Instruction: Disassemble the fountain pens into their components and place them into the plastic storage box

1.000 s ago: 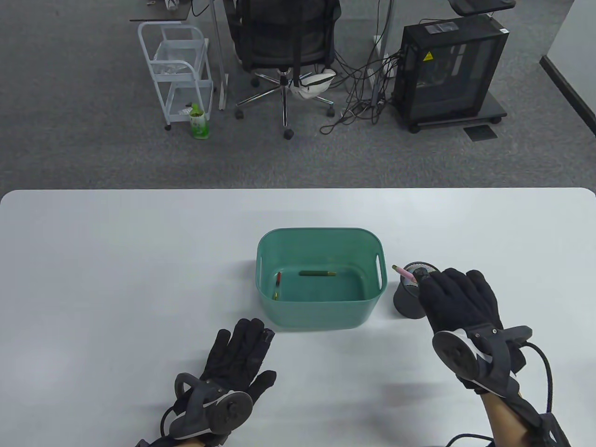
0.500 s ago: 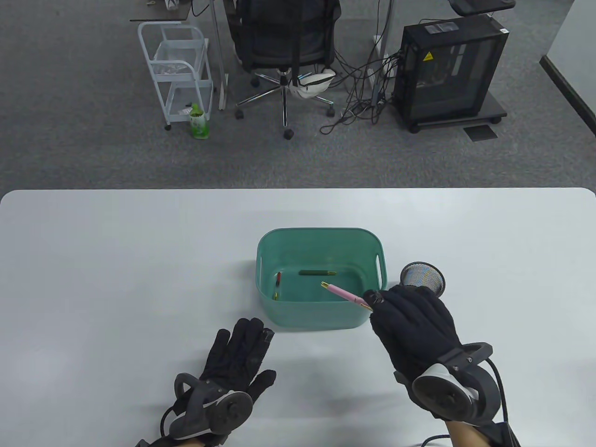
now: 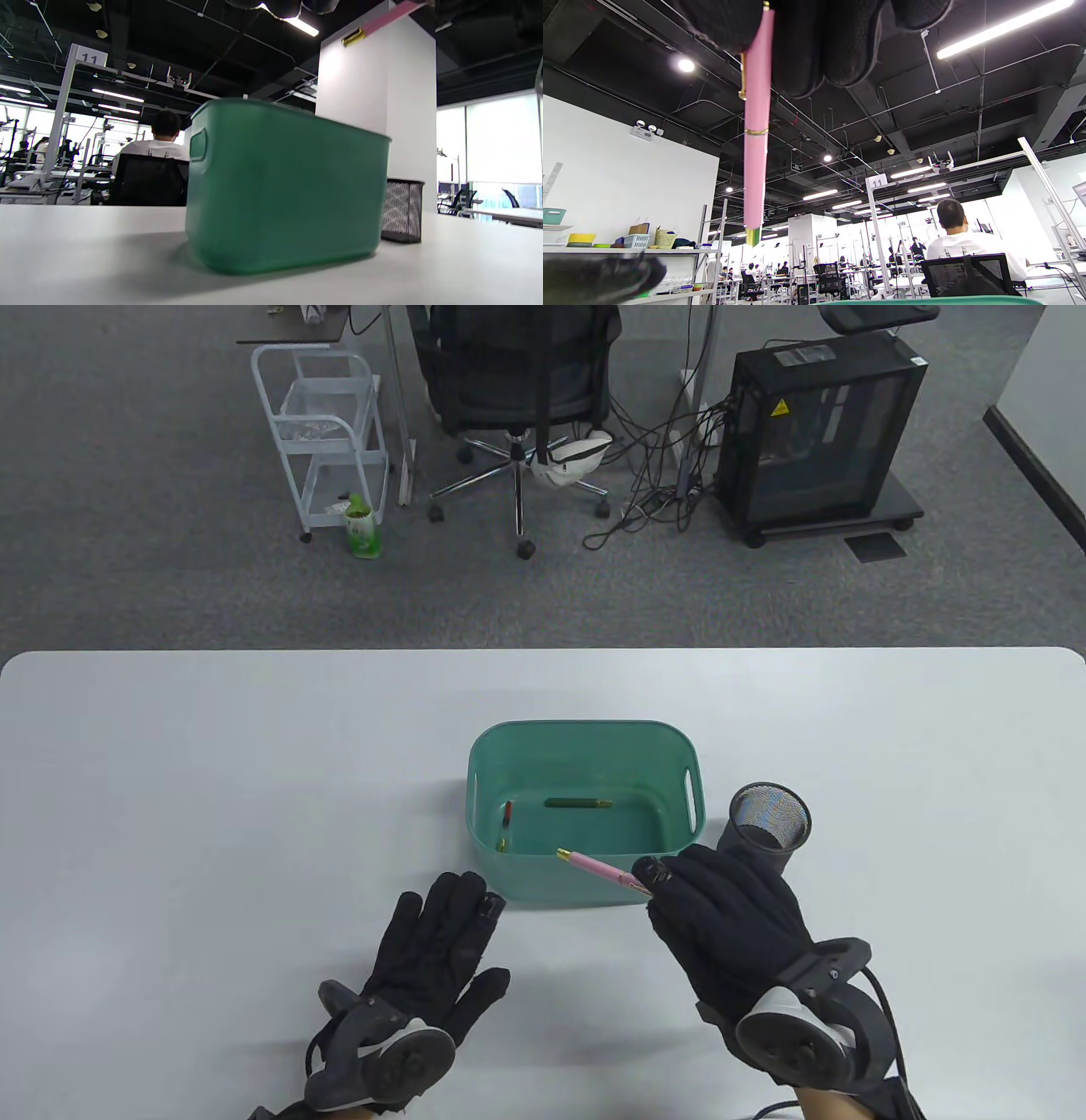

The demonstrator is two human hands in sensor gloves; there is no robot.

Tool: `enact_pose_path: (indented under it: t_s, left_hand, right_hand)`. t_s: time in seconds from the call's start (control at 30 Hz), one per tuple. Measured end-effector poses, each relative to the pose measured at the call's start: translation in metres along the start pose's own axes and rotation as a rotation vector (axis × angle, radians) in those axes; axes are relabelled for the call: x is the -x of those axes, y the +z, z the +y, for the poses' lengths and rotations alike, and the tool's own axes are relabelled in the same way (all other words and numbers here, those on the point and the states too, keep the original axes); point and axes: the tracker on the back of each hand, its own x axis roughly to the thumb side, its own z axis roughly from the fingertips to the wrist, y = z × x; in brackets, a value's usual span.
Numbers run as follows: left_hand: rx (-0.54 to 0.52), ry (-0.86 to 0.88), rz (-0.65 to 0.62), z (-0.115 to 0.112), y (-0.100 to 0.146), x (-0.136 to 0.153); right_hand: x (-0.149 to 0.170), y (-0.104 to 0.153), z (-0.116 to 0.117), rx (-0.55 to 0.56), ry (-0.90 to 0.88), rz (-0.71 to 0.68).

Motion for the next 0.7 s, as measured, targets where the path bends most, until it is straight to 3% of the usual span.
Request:
enact_pose_path:
  t_s: [0.3,0.7]
  left_hand:
    - [-0.139,-0.036,-0.089,0.031,-0.036,-0.029]
    - [-0.284,-0.099,-0.146,0.040,-0.071,-0.064]
  right_hand:
    - [-0.004,0.001,-0.002,-0.003,-0.031,-0.015]
    - [-0.013,0.004,-0.002,-0.014,-0.044,-0.051]
